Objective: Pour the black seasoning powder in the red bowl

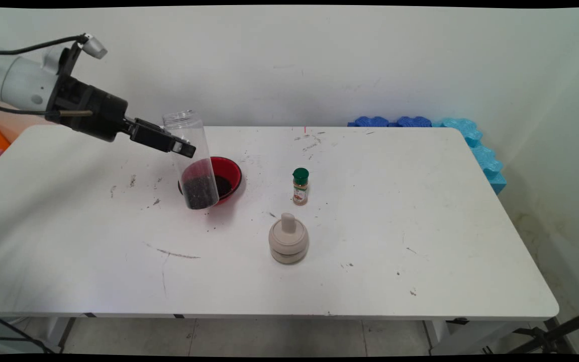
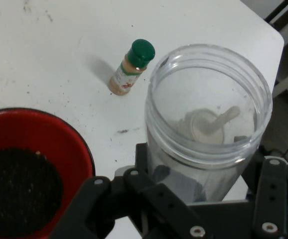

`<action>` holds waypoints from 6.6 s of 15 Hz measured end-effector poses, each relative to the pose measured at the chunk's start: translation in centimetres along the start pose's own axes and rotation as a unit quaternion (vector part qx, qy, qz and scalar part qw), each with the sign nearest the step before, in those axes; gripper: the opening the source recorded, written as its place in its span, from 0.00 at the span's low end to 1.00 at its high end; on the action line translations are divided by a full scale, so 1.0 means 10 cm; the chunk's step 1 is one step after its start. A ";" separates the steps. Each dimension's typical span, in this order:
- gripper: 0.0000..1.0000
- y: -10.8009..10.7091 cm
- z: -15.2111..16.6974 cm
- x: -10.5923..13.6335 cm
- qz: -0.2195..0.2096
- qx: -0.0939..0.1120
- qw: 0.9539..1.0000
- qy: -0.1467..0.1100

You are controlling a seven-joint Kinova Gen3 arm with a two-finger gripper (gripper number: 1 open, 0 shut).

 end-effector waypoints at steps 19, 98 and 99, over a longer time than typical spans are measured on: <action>0.00 -0.27 0.11 -0.14 -0.305 -0.027 0.952 0.000; 0.00 -0.86 0.74 -0.38 -0.893 -0.170 0.416 -0.025; 0.00 -0.86 0.74 -0.38 -0.895 -0.173 0.410 -0.025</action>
